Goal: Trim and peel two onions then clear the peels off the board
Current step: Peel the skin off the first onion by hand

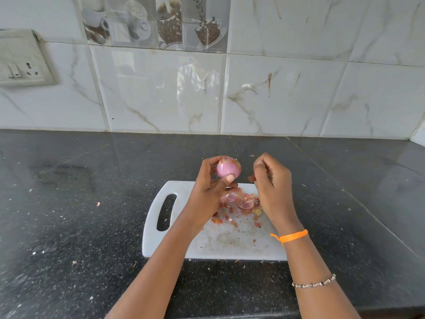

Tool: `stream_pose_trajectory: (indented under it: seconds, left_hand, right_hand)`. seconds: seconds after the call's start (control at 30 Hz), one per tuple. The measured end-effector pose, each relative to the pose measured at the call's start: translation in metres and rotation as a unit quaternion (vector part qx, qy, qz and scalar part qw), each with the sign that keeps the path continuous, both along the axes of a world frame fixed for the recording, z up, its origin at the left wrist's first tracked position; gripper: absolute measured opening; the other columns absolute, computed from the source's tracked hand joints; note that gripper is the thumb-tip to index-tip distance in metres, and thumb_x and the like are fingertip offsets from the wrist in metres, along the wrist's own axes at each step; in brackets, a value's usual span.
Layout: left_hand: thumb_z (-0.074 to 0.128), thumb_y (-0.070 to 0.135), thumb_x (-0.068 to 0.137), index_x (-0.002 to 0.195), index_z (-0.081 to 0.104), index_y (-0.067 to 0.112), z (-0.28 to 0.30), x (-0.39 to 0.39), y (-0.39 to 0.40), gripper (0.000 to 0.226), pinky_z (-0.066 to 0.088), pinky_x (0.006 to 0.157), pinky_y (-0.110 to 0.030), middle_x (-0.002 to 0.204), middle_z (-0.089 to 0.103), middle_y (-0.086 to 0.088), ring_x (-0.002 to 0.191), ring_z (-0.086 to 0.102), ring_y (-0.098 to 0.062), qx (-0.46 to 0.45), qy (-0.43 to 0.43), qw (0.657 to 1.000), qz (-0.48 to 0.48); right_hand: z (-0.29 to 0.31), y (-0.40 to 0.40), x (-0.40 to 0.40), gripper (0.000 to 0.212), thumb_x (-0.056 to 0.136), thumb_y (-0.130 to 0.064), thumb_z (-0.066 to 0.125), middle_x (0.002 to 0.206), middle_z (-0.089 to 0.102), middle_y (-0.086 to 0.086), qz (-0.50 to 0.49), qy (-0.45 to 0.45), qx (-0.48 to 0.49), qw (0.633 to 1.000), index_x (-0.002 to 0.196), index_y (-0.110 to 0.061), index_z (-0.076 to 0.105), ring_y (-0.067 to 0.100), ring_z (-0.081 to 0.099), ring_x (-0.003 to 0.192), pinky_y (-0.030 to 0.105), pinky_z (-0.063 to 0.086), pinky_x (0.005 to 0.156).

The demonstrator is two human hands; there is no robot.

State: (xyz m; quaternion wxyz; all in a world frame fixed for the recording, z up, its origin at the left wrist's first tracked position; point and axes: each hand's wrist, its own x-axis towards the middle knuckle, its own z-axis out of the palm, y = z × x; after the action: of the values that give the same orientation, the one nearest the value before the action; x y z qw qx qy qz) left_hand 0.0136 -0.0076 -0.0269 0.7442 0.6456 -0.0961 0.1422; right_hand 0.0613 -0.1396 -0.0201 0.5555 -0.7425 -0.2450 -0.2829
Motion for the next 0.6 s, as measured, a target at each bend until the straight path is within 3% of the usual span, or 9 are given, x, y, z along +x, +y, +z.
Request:
stream_pose_trajectory:
  seconds: [0.07, 0.1, 0.17, 0.23, 0.33, 0.4, 0.5, 0.6]
  left_hand:
    - [0.055, 0.001, 0.091, 0.125, 0.042, 0.006, -0.0015, 0.0008, 0.0003, 0.037, 0.054, 0.077, -0.021, 0.122, 0.054, -0.011, 0.085, 0.063, -0.009, 0.009, -0.011, 1.0, 0.012]
    - [0.056, -0.001, 0.09, 0.124, 0.041, 0.007, -0.0022, 0.0014, 0.0007, 0.038, 0.055, 0.079, -0.023, 0.122, 0.054, -0.011, 0.087, 0.063, -0.008, 0.013, -0.015, 1.0, 0.019]
    - [0.059, -0.004, 0.087, 0.121, 0.043, 0.011, -0.0032, 0.0028, 0.0016, 0.041, 0.055, 0.085, -0.028, 0.123, 0.053, -0.01, 0.092, 0.062, -0.011, 0.015, -0.018, 0.999, 0.03]
    - [0.062, -0.005, 0.084, 0.116, 0.045, 0.016, -0.0031, 0.0032, 0.0024, 0.042, 0.054, 0.084, -0.026, 0.122, 0.055, -0.009, 0.096, 0.062, -0.014, 0.011, -0.014, 0.999, 0.041]
    - [0.065, -0.006, 0.082, 0.112, 0.049, 0.015, -0.0024, 0.0029, 0.0034, 0.041, 0.052, 0.079, -0.021, 0.118, 0.059, -0.007, 0.097, 0.064, -0.013, 0.003, -0.018, 0.999, 0.049]
    - [0.066, -0.008, 0.081, 0.111, 0.05, 0.013, -0.0018, 0.0022, 0.0032, 0.04, 0.053, 0.079, -0.022, 0.115, 0.061, -0.007, 0.097, 0.064, -0.016, 0.002, -0.025, 0.999, 0.044]
    - [0.066, -0.01, 0.079, 0.108, 0.051, 0.011, -0.0009, 0.0015, 0.0031, 0.039, 0.054, 0.076, -0.023, 0.111, 0.064, -0.006, 0.095, 0.064, -0.018, -0.005, -0.034, 0.999, 0.036]
    - [0.068, -0.01, 0.078, 0.105, 0.052, 0.013, -0.0009, 0.0021, 0.0027, 0.039, 0.055, 0.077, -0.027, 0.11, 0.065, -0.005, 0.093, 0.064, -0.02, -0.004, -0.038, 0.999, 0.037]
  right_hand:
    - [0.0006, 0.0013, 0.0002, 0.042, 0.093, -0.032, 0.046, 0.054, 0.031, -0.007, -0.02, -0.023, -0.021, 0.999, 0.061, -0.008, 0.036, 0.014, 0.03, 0.053, 0.05, 0.046, 0.054]
    - [0.001, 0.0019, 0.0002, 0.039, 0.093, -0.03, 0.05, 0.056, 0.037, -0.007, -0.02, -0.03, -0.022, 0.999, 0.062, -0.009, 0.041, 0.015, 0.036, 0.054, 0.05, 0.048, 0.056]
    - [0.0028, 0.0019, -0.0015, 0.016, 0.089, -0.012, 0.056, 0.071, 0.056, -0.003, -0.01, -0.043, -0.012, 0.999, 0.073, -0.011, 0.055, 0.012, 0.055, 0.066, 0.041, 0.053, 0.063]
    - [0.0034, 0.0011, -0.0036, 0.016, 0.08, 0.002, 0.05, 0.074, 0.06, -0.003, -0.009, -0.051, -0.009, 0.999, 0.075, -0.01, 0.059, 0.011, 0.058, 0.07, 0.032, 0.052, 0.062]
    - [0.0027, 0.0007, -0.0069, 0.018, 0.074, -0.011, 0.043, 0.058, 0.053, 0.003, 0.02, -0.041, -0.017, 0.999, 0.061, -0.004, 0.054, 0.012, 0.048, 0.056, 0.022, 0.039, 0.051]
    - [0.0022, 0.0025, -0.0084, 0.02, 0.078, -0.018, 0.05, 0.062, 0.055, 0.002, 0.034, -0.04, -0.006, 0.999, 0.065, -0.004, 0.056, 0.009, 0.051, 0.059, 0.014, 0.041, 0.056]
    - [0.0028, 0.0063, -0.009, 0.006, 0.081, -0.01, 0.064, 0.08, 0.06, 0.001, 0.052, -0.04, 0.003, 0.998, 0.079, -0.003, 0.064, 0.005, 0.061, 0.075, 0.013, 0.05, 0.066]
    - [0.0024, 0.0074, -0.009, 0.006, 0.079, -0.001, 0.069, 0.084, 0.061, 0.004, 0.051, -0.033, 0.001, 0.998, 0.083, -0.003, 0.065, 0.004, 0.063, 0.079, 0.011, 0.05, 0.067]
